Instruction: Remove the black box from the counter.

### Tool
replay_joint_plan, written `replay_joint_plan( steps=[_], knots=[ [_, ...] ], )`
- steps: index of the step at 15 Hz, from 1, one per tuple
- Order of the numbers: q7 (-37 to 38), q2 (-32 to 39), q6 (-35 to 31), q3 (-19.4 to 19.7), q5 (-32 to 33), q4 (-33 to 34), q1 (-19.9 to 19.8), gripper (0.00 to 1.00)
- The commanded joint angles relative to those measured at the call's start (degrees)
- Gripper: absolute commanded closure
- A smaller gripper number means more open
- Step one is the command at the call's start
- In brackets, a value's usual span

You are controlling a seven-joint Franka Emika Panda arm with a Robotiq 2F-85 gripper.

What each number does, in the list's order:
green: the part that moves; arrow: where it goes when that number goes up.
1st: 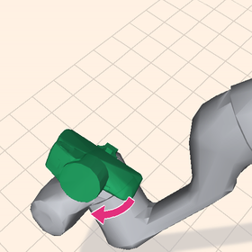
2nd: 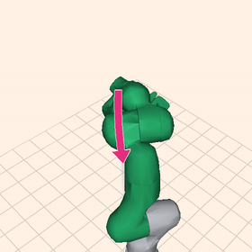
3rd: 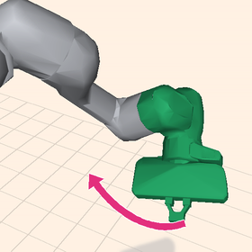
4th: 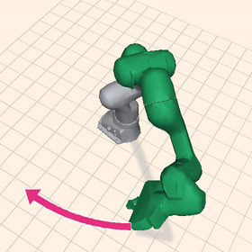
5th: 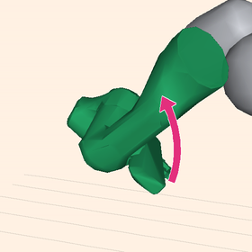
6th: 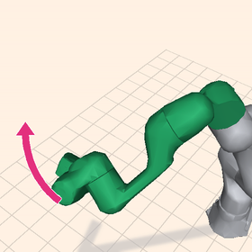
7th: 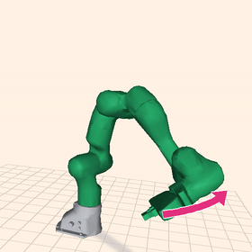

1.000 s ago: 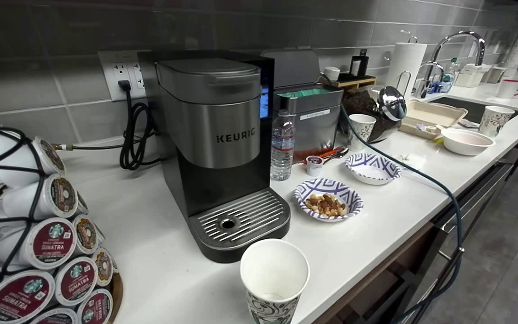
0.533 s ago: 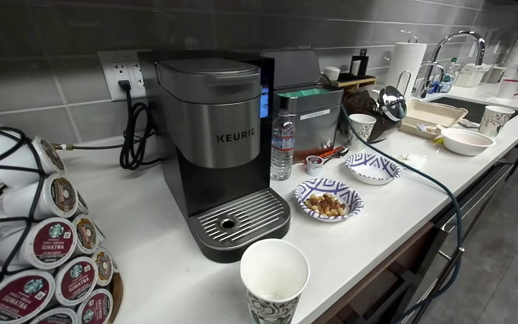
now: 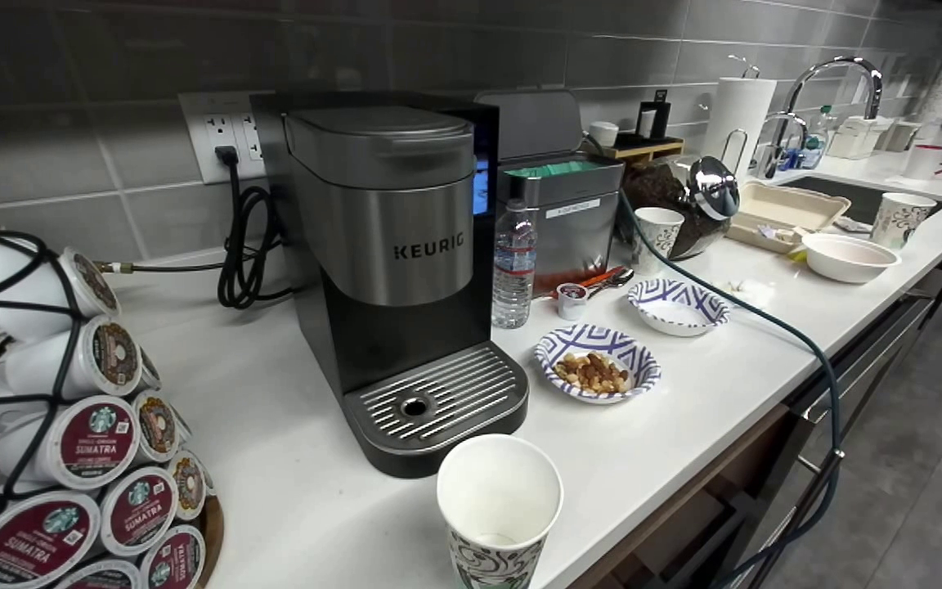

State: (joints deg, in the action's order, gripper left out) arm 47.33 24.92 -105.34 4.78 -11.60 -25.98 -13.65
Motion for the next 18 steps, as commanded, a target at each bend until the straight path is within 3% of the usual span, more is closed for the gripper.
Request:
replay_joint_plan(
  steps=[1, 5, 6, 7, 8, 9, 15, 18],
  knots=[
    [10.3, -0.19, -1.0, -1.37, -1.97, -0.23, -0.17, 0.97],
    [18.98, -0.05, -3.11, -3.4, -5.33, -0.04, -1.1, 0.97],
    [16.62, 0.7, -5.9, -4.83, -7.27, 0.82, -1.56, 0.97],
    [15.7, -0.26, -3.01, -3.26, -4.06, -0.53, -0.66, 0.9],
    [15.69, -0.22, -4.41, -3.95, -5.14, -0.55, -0.89, 0.9],
    [15.68, -0.21, -5.06, -4.3, -5.63, -0.56, -1.02, 0.97],
    [24.56, 0.57, 4.46, -2.48, -1.15, 0.66, 0.81, 0.97],
    [28.52, 0.67, 5.96, -2.53, -1.12, 0.89, 1.07, 0.97]
  ],
)
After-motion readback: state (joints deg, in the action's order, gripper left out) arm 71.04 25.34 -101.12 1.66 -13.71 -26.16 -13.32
